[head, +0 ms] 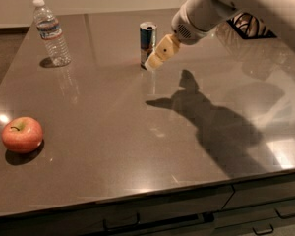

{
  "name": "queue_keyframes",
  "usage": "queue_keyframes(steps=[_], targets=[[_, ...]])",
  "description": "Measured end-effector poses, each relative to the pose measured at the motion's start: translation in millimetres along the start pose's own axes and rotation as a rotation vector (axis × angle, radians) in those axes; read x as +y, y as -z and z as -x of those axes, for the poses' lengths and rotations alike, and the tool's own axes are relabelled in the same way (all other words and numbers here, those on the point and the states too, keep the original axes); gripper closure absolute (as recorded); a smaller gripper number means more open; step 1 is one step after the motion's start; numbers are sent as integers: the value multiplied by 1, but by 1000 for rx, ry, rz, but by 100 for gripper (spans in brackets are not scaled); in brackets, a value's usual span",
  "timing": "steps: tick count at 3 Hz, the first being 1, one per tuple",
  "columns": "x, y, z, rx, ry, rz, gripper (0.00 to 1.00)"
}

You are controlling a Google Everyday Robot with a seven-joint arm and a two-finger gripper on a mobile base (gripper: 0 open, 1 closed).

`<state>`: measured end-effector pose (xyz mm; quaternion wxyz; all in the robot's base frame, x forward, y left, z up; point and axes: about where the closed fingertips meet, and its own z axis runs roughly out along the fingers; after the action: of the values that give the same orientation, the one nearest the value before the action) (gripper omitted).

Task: Move redbull can near water bottle

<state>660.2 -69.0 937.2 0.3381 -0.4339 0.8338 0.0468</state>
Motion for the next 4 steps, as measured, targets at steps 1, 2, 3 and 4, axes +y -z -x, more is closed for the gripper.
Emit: queue_keyframes(steps=[1, 2, 3, 4], targets=[[-18, -33, 20, -28, -73, -14, 0], [-31, -57, 37, -62, -131, -3, 0], [-37, -71, 51, -95, -162, 10, 0], [-43, -79, 60, -125, -177, 23, 0]])
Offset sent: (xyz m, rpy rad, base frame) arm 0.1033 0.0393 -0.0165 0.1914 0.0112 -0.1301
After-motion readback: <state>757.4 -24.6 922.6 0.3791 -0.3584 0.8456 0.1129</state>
